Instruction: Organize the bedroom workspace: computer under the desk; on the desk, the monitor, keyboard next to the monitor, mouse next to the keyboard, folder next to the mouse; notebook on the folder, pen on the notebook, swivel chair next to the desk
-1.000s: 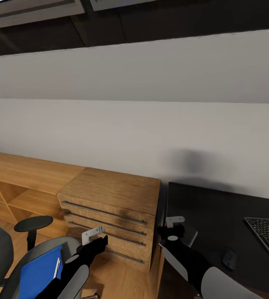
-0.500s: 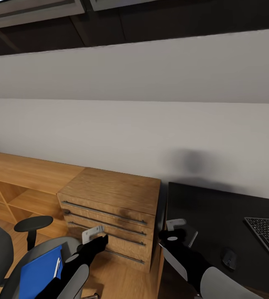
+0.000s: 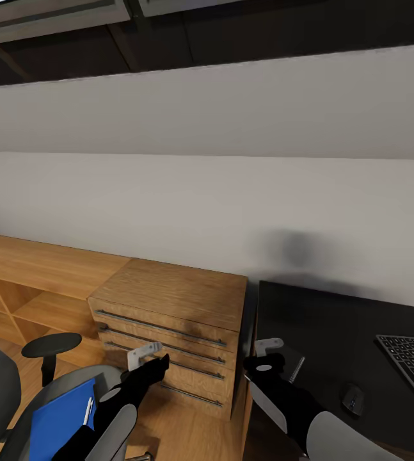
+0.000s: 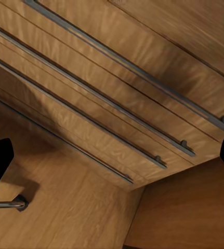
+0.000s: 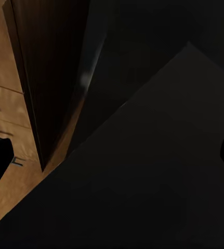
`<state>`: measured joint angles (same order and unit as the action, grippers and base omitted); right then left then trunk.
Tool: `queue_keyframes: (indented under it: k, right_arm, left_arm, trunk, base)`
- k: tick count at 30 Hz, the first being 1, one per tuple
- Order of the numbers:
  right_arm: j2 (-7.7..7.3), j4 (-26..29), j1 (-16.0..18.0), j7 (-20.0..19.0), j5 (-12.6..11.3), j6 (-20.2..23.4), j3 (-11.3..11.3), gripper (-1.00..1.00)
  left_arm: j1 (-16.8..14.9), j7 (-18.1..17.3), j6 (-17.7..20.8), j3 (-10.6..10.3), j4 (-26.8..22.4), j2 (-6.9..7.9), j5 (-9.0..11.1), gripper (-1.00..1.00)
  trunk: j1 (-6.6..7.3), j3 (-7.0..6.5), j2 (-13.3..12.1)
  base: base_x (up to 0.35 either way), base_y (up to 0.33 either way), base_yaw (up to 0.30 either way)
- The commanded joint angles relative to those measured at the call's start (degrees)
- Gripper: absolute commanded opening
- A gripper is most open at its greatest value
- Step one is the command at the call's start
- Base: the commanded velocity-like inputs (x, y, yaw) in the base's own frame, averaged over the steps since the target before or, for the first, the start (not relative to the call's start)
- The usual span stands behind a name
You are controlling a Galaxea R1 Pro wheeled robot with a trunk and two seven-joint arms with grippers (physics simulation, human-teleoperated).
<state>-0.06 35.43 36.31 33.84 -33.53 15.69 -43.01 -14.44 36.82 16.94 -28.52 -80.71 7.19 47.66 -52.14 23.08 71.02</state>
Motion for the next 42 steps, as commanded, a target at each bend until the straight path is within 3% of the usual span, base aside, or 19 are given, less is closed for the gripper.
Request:
queue_keyframes:
  k: [1, 16, 42]
  right_arm:
    - [-0.04, 0.1, 0.1, 0.4, -0.2, 0.4, -0.3, 1.00]
    - [-0.07, 0.1, 0.1, 0.4, -0.2, 0.4, -0.2, 1.00]
    - [-0.08, 0.1, 0.1, 0.4, -0.2, 0.4, -0.2, 1.00]
  left_arm:
    - [-0.1, 0.4, 0.1, -0.1, -0.2, 0.04, 0.3, 1.00]
    - [-0.1, 0.5, 0.2, -0.1, -0.3, 0.01, 0.4, 1.00]
    - [-0.1, 0.4, 0.2, 0.0, 0.0, 0.19, 0.5, 1.00]
  trunk:
    - [-0.22, 0.25, 0.4]
    - [-3.52, 2.94, 6.5]
    - [-3.52, 2.94, 6.5]
  base:
    - [0.000, 0.000, 0.000]
    - [0.000, 0.000, 0.000]
    - [-0.042, 0.000, 0.000]
